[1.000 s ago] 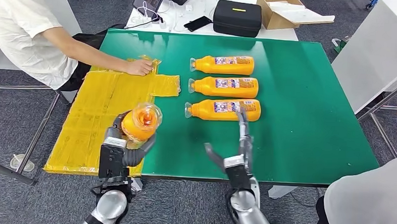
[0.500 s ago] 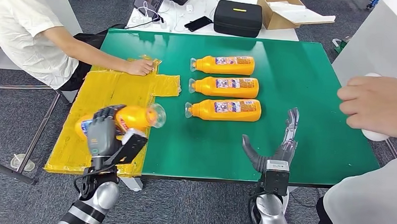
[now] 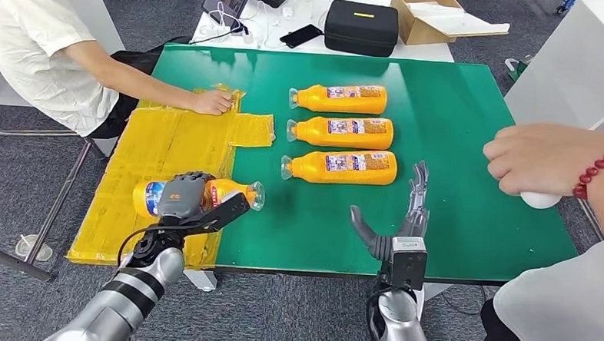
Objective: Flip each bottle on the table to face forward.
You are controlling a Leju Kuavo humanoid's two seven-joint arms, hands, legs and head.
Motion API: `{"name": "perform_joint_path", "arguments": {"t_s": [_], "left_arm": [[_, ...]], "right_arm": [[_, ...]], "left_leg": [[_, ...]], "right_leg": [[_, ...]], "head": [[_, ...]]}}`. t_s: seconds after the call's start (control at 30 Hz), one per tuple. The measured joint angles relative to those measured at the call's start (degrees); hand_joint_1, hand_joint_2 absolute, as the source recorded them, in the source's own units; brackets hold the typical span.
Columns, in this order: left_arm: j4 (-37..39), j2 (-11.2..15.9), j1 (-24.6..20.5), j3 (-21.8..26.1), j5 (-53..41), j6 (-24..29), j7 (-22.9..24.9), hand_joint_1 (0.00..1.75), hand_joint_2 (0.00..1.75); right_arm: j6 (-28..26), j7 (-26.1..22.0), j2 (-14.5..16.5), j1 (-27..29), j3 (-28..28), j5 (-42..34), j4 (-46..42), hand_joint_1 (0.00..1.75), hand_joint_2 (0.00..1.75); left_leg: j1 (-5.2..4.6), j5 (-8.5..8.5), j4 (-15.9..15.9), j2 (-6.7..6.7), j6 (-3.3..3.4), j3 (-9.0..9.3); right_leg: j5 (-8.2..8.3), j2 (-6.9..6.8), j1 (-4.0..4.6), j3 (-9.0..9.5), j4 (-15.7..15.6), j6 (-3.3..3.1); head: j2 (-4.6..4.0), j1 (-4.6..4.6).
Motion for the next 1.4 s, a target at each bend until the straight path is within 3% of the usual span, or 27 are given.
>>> {"name": "perform_joint_path", "arguments": {"t_s": [0.07,0.17,0.43,0.67,0.97,1.1,1.23,1.33,1.4], "left_arm": [[2.72,-0.02,-1.65,-0.64,-1.31,-0.52,1.24,0.14,1.75],[6.03,-0.1,-3.36,-1.27,-2.14,-1.81,2.35,0.0,1.75],[11.55,-0.58,-6.98,-2.53,-3.63,-7.2,5.61,0.0,1.75],[13.13,-0.68,-7.94,-3.09,-2.71,-9.88,4.78,0.0,1.75],[12.42,-0.89,-6.9,-2.79,0.26,-5.35,-0.13,0.0,1.75],[6.58,-1.32,-3.07,-1.98,4.01,0.52,-5.24,0.0,1.75],[-0.74,-1.55,0.67,-1.79,6.55,2.15,-7.23,0.0,1.75],[-8.86,-1.46,5.18,-2.16,8.83,2.88,-8.87,0.0,1.75],[-14.99,-1.31,8.78,-3.11,10.28,2.99,-9.42,0.0,1.75]], "right_arm": [[0.11,0.0,0.13,-0.36,0.13,-0.11,0.58,0.0,1.75],[0.13,0.0,0.27,-0.64,0.18,-0.46,1.33,0.0,1.75],[0.71,0.0,0.44,-1.02,0.16,-1.84,3.23,0.0,1.75],[0.87,0.0,0.52,-1.12,0.19,-1.58,4.17,0.0,1.75],[0.01,0.0,0.48,-1.06,0.61,-0.94,4.75,0.0,1.75],[-1.6,0.0,0.29,-0.52,0.72,0.12,4.75,0.0,1.75],[-4.46,0.0,-0.05,-0.12,1.17,3.74,4.79,0.0,1.75],[-9.57,0.45,-0.74,-0.09,1.86,12.98,5.42,0.0,1.75],[-12.44,2.47,-1.46,-0.18,1.94,23.86,6.37,0.0,1.75]], "left_leg": [[0.0,0.0,0.0,0.0,0.0,0.0],[0.0,0.0,0.0,0.0,0.0,0.01],[0.0,0.0,0.0,-0.02,0.0,0.05],[0.0,0.02,0.0,-0.02,-0.03,0.17],[0.0,0.02,0.0,-0.01,-0.03,0.18],[-0.01,0.02,0.0,-0.02,-0.03,0.12],[-0.01,0.0,0.0,-0.01,-0.03,0.07],[-0.01,-0.02,0.0,-0.01,-0.03,0.06],[-0.01,-0.04,0.0,-0.01,-0.03,0.05]], "right_leg": [[0.0,0.0,0.0,0.0,0.0,0.0],[0.0,0.0,0.0,0.0,0.0,0.0],[0.0,-0.01,0.0,0.08,0.0,0.0],[0.0,-0.01,0.0,0.17,0.02,-0.01],[0.0,-0.01,-0.01,0.16,0.04,0.0],[0.0,-0.01,-0.02,0.11,0.03,0.0],[-0.01,0.0,-0.02,0.06,0.03,0.0],[-0.02,0.0,-0.01,0.05,0.02,-0.01],[-0.04,0.0,-0.01,0.05,0.02,-0.02]], "head": [[0.01,0.0],[0.01,0.0],[0.01,0.02],[0.0,0.01],[0.0,0.01],[0.0,0.01],[0.0,0.0],[0.0,0.0],[0.0,0.0]]}}
